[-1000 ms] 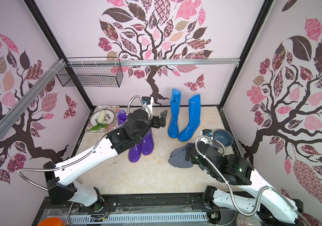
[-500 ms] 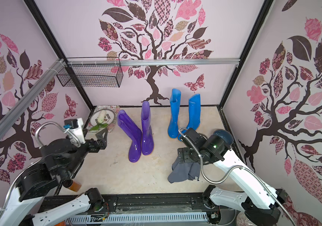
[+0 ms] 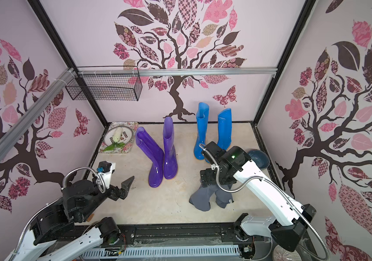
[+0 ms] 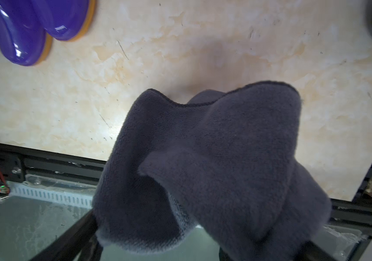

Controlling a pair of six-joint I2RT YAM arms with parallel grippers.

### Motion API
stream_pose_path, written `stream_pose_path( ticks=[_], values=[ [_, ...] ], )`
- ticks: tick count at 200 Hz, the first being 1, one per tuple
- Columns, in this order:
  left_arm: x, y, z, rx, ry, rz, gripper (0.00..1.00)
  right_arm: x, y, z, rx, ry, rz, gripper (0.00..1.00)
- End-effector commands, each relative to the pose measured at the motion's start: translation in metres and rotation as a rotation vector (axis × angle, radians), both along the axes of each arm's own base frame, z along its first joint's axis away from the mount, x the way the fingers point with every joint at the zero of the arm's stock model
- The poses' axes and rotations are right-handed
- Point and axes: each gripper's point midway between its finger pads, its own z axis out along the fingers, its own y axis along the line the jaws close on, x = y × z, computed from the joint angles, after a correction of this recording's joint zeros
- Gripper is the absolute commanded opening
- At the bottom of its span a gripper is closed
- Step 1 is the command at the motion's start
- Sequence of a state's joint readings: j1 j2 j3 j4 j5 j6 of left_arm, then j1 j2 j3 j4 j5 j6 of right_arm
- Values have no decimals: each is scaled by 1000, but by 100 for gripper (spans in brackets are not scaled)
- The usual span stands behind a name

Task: Wipe the rubber boots with a cloth
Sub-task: Place the cleaning item at the center of the board.

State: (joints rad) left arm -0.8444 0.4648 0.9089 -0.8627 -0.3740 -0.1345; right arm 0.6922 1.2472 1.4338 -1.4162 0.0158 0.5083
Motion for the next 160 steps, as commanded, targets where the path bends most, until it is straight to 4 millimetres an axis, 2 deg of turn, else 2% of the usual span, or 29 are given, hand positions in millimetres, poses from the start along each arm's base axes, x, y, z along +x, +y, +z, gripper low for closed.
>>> stream_pose_path(
  ticks=[1,23,33,56,64,73,82,94,109,116,129,148,160],
  values=[
    [-6,-48,13,-180,26,-175,98,-5,13,20,103,-10,29,100],
    [-14,-108,11,-353,60,-366,98,-6,18,32,141,-28,46,100],
    [-27,-139,10,-388,37,-479,98,-3,14,38,132,-57,43,100],
    [-61,-204,-9,-205,-97,-628,98,-2,17,56,173,-94,48,100],
    [-67,-222,-17,-136,-144,-626,98,-5,21,61,199,-87,59,100],
    [-61,-238,-23,-90,-161,-602,98,-7,22,66,216,-90,65,100],
    [-53,-251,-28,-67,-166,-568,98,-8,21,71,221,-97,68,100],
    [-44,-266,-23,-94,-191,-548,98,-10,18,75,221,-113,71,100],
    [-23,-280,-19,-140,-193,-494,97,-14,21,77,250,-105,81,100],
    [-11,-286,-19,-144,-192,-461,94,-17,24,78,276,-96,88,100],
    [9,-291,-25,-128,-184,-395,81,-22,26,84,313,-99,90,100],
    [17,-304,-36,-135,-151,-412,65,-23,24,99,341,-138,83,100],
    [17,-312,-45,-156,-117,-424,48,-27,30,109,396,-139,98,100]
  ],
)
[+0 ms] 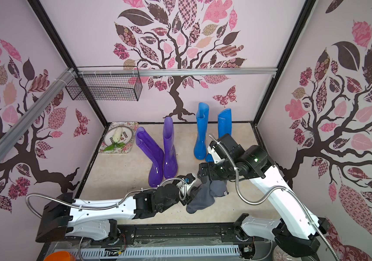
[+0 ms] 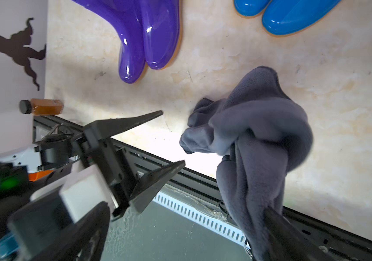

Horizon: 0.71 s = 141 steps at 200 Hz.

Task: Wipe the rubber boots with a cloth
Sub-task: Place the cleaning item at the center of the board.

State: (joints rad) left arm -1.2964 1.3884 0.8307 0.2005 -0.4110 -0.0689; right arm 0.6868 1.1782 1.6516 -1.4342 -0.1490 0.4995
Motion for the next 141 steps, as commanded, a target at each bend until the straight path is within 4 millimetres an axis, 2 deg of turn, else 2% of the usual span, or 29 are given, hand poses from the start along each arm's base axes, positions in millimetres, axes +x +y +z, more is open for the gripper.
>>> stream_pose_path(
  ticks=[1,7,14,18,28,32,51,61,75,92,119,124,126,141],
  values=[
    [10,-21,37,-163,1,6,47,-13,7,29,115,-27,37,100],
    [8,-26,32,-172,20,-8,42,-16,12,34,149,-21,50,100],
    [6,-31,26,-180,37,-25,43,-18,15,38,178,-20,53,100],
    [4,-34,23,-188,50,-37,48,-19,17,41,194,-21,55,100],
    [-1,-37,20,-219,70,-45,76,-21,20,46,227,-25,65,100],
    [-2,-39,20,-230,71,-47,81,-21,20,49,236,-33,68,100],
    [-17,-51,14,-215,65,-102,82,-18,16,75,280,-112,38,100],
    [-23,-59,8,-230,97,-126,82,-19,20,87,316,-122,51,100],
    [-35,-72,-6,-237,121,-148,83,-20,23,101,344,-127,64,100],
    [-45,-76,-27,-226,120,-130,84,-20,21,121,376,-164,50,100],
    [-31,-61,-60,-210,158,-17,86,-27,20,149,433,-180,49,100],
    [-28,-59,-68,-197,165,-1,85,-28,22,149,435,-161,53,100],
    [-27,-58,-71,-193,166,6,85,-30,21,157,450,-176,54,100],
    [-18,-52,-86,-160,190,48,85,-30,15,178,486,-235,33,100]
  ],
)
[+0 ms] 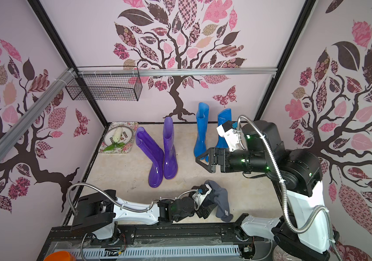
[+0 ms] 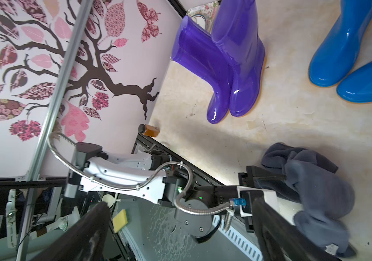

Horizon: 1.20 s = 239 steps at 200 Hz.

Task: Wipe the rubber boots with a cloth
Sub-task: Place the cleaning item at the center of the board, then reset both arms

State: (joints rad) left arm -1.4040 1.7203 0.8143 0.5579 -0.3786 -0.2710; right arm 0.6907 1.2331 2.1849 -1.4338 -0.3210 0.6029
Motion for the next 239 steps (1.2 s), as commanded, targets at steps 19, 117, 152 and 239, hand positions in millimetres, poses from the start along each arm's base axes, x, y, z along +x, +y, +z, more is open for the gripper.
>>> stream_pose_path(
  ticks=[19,117,152,239],
  values=[
    [24,30,7,-14,38,136,88,5,-11,7,-4,-9,-80,100],
    [111,346,131,111,-115,902,98,141,-125,-108,-477,-488,-922,100],
    [128,445,118,229,-283,1231,98,187,-184,-183,-496,-627,-1141,100],
    [195,528,19,211,-180,1575,98,223,-225,-332,-725,-584,-1195,100]
  ],
)
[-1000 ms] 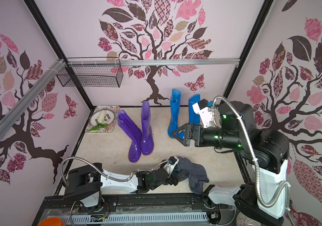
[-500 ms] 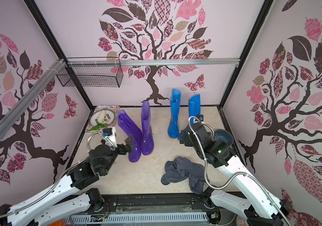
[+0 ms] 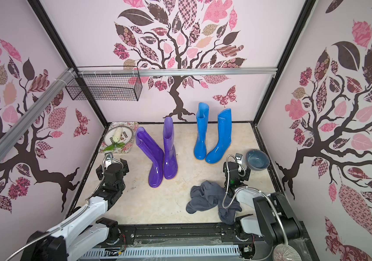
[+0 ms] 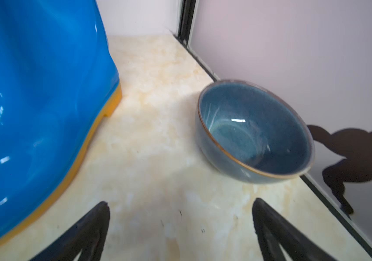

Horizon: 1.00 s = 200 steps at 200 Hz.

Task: Wipe the rubber boots with a cloth
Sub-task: Reset both arms

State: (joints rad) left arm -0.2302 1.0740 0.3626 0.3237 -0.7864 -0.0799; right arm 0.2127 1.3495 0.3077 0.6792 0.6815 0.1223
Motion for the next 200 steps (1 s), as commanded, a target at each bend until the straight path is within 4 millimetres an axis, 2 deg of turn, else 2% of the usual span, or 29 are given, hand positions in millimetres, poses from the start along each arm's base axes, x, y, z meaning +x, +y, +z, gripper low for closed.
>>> stream_pose_path(
  ticks=[1,8,23,37,50,57,61,73,82,116,128,131,139,144,158,166,186,200],
  values=[
    [18,20,0,-51,-123,77,98,22,-2,36,15,-211,-40,99],
    [23,30,-7,-76,-127,103,98,23,-2,33,8,-220,-36,100],
    [40,37,-19,-143,-134,82,98,44,10,25,-4,-151,34,100],
    [62,19,-38,-165,-86,-73,98,49,8,19,5,-122,38,99],
    [78,5,-42,-153,-71,-176,98,49,4,17,35,-127,47,100],
    [74,-7,-53,-164,-36,-252,98,47,4,18,57,-132,60,99],
    [70,-7,-57,-160,-43,-253,97,46,5,18,62,-136,68,100],
    [74,-12,-56,-168,-46,-283,97,47,6,18,84,-152,108,100],
    [78,-10,-57,-178,-38,-294,97,46,6,16,90,-136,111,100],
    [73,-2,-50,-158,-103,-233,98,51,7,14,91,-134,125,99],
    [73,-2,-50,-158,-102,-236,98,44,16,15,103,-154,203,99],
    [73,-2,-51,-157,-101,-237,98,36,22,5,115,-147,249,99],
    [73,-2,-50,-156,-104,-238,98,31,26,18,72,-259,284,100],
    [73,-2,-51,-157,-101,-238,98,33,26,24,44,-287,268,100],
    [73,-3,-51,-157,-100,-240,98,44,19,13,111,-189,249,100],
    [74,-3,-51,-157,-101,-241,98,41,17,8,124,-164,243,100],
    [74,-3,-51,-159,-102,-239,98,34,17,20,73,-259,220,100],
    [74,-2,-50,-158,-102,-239,98,36,17,17,80,-240,216,100]
  ],
)
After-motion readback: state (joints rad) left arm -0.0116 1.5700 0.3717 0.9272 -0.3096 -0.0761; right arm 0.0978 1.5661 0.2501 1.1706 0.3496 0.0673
